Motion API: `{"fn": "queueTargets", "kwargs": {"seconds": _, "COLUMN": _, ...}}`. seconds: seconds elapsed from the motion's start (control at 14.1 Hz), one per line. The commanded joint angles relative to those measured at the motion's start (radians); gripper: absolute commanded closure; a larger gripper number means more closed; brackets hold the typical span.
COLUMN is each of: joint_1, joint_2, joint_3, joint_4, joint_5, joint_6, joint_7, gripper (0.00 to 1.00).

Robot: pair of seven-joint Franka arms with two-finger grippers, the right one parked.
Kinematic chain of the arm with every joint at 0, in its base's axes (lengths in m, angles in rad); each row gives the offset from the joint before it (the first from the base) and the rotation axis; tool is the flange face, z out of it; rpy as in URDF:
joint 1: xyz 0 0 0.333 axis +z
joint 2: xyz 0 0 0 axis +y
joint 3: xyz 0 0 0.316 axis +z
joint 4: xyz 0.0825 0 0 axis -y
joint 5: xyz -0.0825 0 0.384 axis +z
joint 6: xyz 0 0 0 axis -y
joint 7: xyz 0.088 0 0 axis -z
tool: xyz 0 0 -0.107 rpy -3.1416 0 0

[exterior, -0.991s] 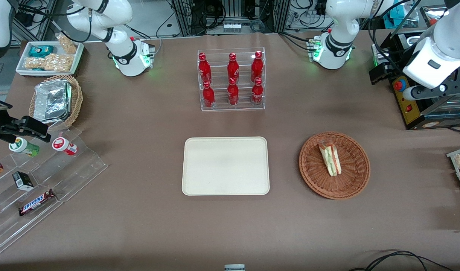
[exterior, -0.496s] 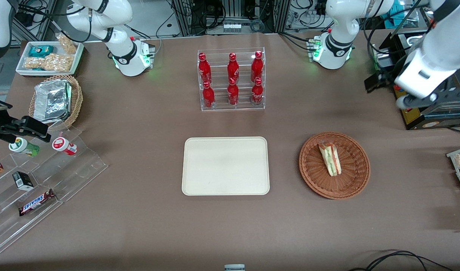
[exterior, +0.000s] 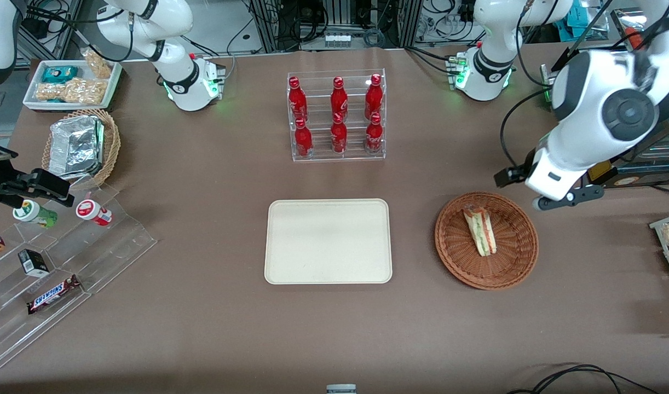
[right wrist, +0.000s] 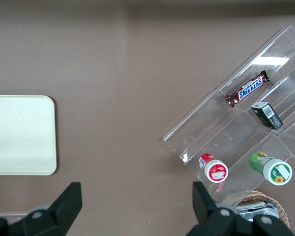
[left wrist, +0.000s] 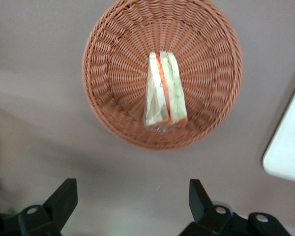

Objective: Place sandwich from basket to tray
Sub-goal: 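Lower the open left gripper over the wrapped sandwich in the basket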

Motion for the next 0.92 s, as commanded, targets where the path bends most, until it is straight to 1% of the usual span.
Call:
{"fn": "queueTargets", "kwargs": {"seconds": 0.0, "joint_1": -0.012, "joint_2": 0.063, "joint_3": -0.028, "joint_4": -0.029, "joint_5": 0.004, "joint_6": 0.108, "joint_7": -0.189, "gripper": 0.00}}
{"fn": "queueTargets", "kwargs": {"seconds": 0.28, "joint_1": -0.009, "joint_2": 0.200, "joint_3": -0.046, "joint_4": -0.026, "joint_5": 0.014, "joint_6": 0.246, "joint_7": -0.276, "gripper": 0.00}}
{"fn": "queueTargets", "kwargs": {"seconds": 0.85, "joint_1": 0.000, "joint_2": 0.293, "joint_3": -0.045, "joint_4": -0.046, "joint_5": 0.025, "joint_6": 0.297, "joint_7": -0.277, "gripper": 0.00}}
